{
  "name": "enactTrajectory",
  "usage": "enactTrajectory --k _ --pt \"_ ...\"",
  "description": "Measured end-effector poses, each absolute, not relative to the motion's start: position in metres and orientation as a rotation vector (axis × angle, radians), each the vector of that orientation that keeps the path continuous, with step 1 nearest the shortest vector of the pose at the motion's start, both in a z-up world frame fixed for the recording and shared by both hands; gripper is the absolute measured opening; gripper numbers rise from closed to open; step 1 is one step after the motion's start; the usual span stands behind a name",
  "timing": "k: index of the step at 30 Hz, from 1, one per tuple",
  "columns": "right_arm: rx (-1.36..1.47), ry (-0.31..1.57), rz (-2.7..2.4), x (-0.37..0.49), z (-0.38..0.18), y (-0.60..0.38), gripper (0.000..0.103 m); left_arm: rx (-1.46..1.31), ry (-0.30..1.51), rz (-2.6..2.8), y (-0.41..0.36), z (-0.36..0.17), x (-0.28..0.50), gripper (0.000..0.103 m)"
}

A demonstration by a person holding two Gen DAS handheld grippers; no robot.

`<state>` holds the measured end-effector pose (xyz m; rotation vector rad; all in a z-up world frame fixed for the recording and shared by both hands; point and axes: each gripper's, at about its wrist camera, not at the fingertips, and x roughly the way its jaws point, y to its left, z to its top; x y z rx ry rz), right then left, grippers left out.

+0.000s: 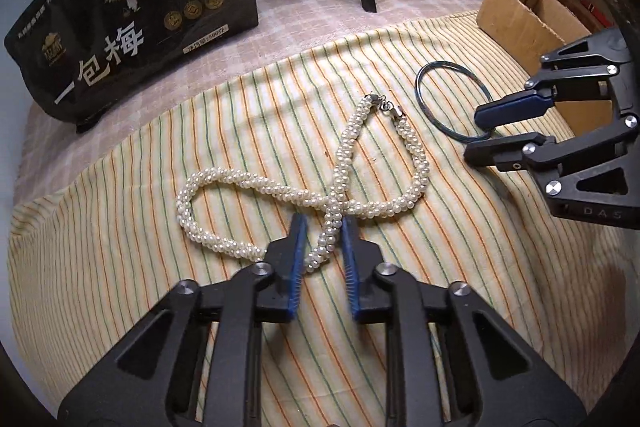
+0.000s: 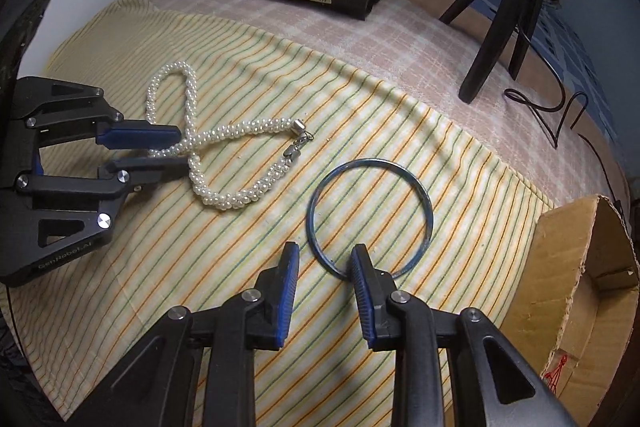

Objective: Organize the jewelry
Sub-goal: 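Close left tool on the rope necklace while right tool closes on the bangle rim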

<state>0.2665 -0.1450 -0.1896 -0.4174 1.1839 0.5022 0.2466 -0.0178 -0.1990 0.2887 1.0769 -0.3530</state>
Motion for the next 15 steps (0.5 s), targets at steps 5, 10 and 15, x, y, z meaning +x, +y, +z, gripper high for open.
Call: enactTrajectory --k 5,10,15 --pt "-0.444 1.176 0.495 0.268 -0.193 -0.139 0.026 0.218 1.089 -0.356 -0.012 -0.197 0.249 0.006" --pt "-0.452 1.174 0.504 0.266 -0.193 -0.135 0.01 0.136 1.104 -0.325 0.004 -0.192 0.248 0.006" --pt "-0.421 1.167 0.499 0.263 -0.19 -0.134 0.001 0.092 1.082 -0.298 0.016 -0.184 0.242 0.006"
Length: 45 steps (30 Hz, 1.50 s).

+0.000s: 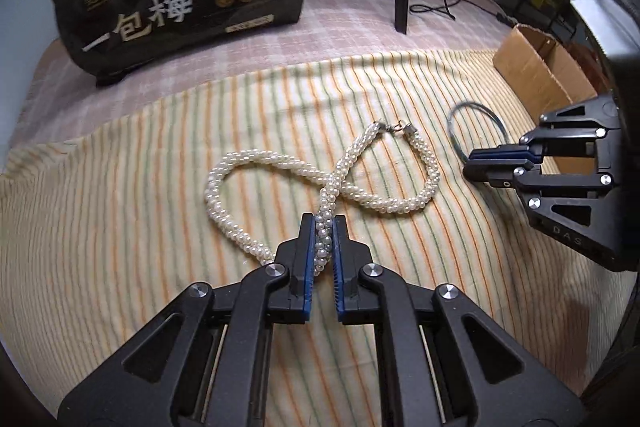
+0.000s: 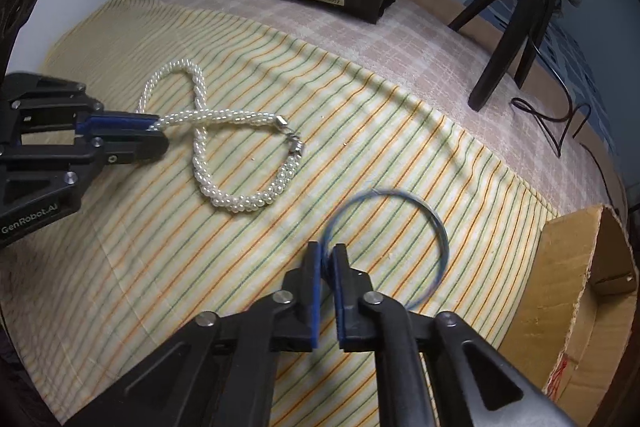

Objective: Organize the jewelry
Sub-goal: 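Close left tool on the rope necklace while right tool closes on the bangle rim, then lift and carry the rope necklace in left tool over the box while right tool carries the bangle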

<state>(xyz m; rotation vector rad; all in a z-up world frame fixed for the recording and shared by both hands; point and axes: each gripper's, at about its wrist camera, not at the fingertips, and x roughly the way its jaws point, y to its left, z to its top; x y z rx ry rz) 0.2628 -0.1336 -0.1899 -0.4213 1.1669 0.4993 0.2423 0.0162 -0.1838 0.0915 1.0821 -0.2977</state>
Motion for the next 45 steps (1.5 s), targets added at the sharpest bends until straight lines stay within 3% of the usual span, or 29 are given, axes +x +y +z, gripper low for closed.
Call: enactTrajectory --k 14,45 --pt "-0.052 1.095 0.516 0.251 -0.137 -0.179 0.001 -0.002 1.008 -0.317 0.024 -0.133 0.223 0.006" --pt "0.057 0.902 0.448 0.151 -0.042 -0.272 0.0 -0.014 0.796 -0.4 -0.043 -0.002 0.182 0.006"
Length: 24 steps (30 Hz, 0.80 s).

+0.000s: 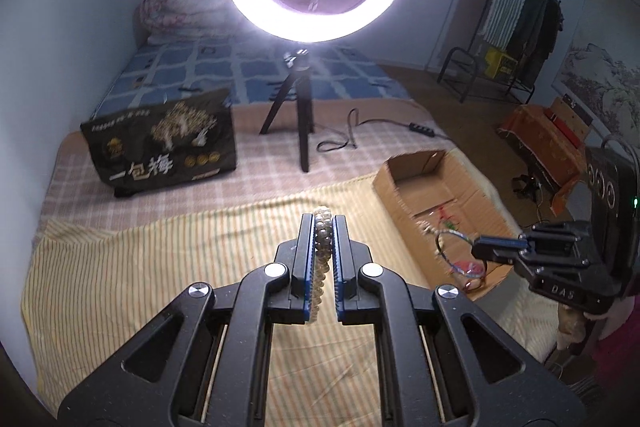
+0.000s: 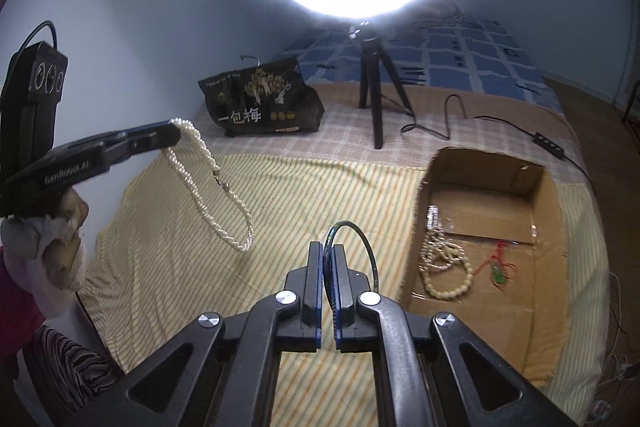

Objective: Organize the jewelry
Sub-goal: 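Lift and carry the rope necklace in left tool over the box while right tool carries the bangle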

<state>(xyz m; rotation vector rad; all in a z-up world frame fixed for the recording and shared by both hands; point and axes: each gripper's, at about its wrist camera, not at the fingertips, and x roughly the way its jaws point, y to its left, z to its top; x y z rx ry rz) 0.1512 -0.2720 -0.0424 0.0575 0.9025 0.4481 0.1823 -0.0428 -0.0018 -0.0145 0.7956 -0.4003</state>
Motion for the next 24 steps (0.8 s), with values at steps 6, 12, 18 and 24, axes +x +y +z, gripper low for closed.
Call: enactTrajectory --k 6,12,18,24 --pt "0.06 0.876 0.389 0.133 -0.032 -0.309 0.0 -0.017 0.754 -0.446 -0.073 0.02 0.185 0.006" --pt "0.07 0.889 0.327 0.124 -0.037 -0.349 0.0 -0.016 0.739 -0.49 -0.11 0.03 0.196 0.006" --pt "0.106 0.892 0.287 0.12 -0.045 -0.381 0.0 0.004 0.716 -0.528 -0.148 0.039 0.205 0.006" --pt "0.125 0.896 0.27 0.121 -0.051 -0.399 0.0 0.023 0.709 -0.556 -0.182 0.041 0.217 0.006"
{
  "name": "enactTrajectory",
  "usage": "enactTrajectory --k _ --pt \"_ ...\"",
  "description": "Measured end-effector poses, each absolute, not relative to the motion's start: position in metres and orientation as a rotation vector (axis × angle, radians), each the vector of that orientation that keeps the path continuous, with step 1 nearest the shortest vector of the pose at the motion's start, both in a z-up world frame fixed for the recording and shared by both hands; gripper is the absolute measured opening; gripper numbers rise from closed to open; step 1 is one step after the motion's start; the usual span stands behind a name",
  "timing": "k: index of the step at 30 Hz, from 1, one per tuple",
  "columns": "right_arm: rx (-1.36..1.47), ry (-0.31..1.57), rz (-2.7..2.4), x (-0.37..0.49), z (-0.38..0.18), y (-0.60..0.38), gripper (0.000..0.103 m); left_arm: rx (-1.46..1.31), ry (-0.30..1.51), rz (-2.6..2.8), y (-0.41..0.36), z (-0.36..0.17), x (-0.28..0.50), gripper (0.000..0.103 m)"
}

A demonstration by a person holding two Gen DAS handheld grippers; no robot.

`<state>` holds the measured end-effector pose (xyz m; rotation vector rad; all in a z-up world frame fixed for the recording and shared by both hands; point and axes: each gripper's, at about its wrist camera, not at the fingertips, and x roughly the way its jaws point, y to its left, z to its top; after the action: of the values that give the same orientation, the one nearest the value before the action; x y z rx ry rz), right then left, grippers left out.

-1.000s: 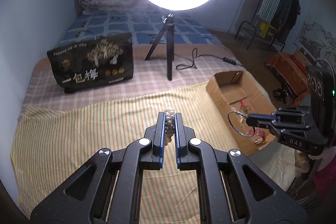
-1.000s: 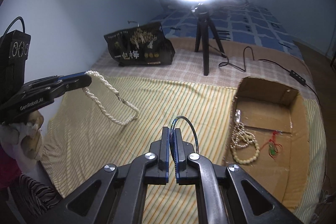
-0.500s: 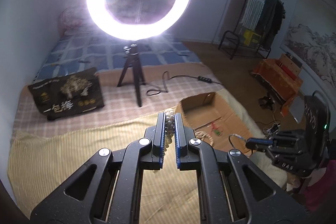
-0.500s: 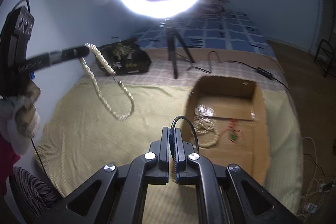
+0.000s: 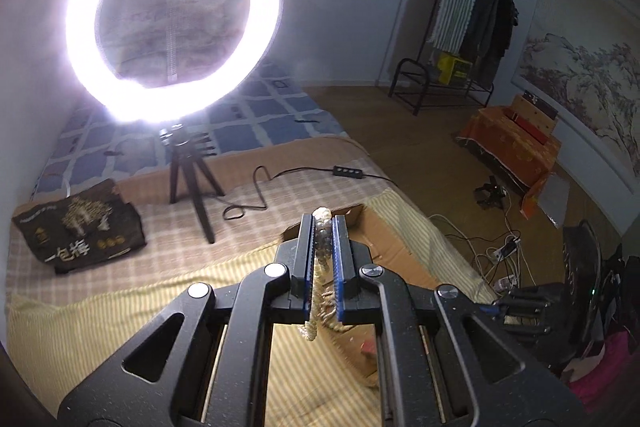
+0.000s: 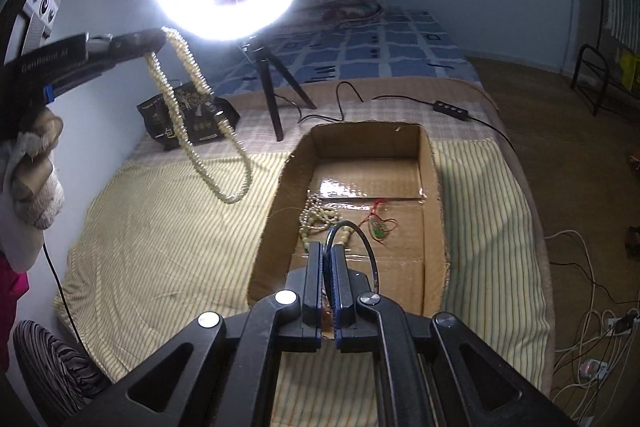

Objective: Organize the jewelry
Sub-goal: 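Lift and carry the rope necklace in left tool over the box while right tool carries the bangle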

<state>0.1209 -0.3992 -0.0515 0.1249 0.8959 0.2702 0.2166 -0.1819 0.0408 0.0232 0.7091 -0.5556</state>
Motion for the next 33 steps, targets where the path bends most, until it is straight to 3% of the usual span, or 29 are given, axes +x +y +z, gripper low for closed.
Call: enactTrajectory --k 15,33 --pt "0.16 0.906 0.244 0.124 -0.066 -0.422 0.001 0.056 0.729 -0.575 -0.252 0.02 0.249 0.006" --pt "0.139 0.925 0.248 0.128 -0.08 -0.42 0.001 0.081 0.815 -0.555 -0.279 -0.032 0.267 0.006"
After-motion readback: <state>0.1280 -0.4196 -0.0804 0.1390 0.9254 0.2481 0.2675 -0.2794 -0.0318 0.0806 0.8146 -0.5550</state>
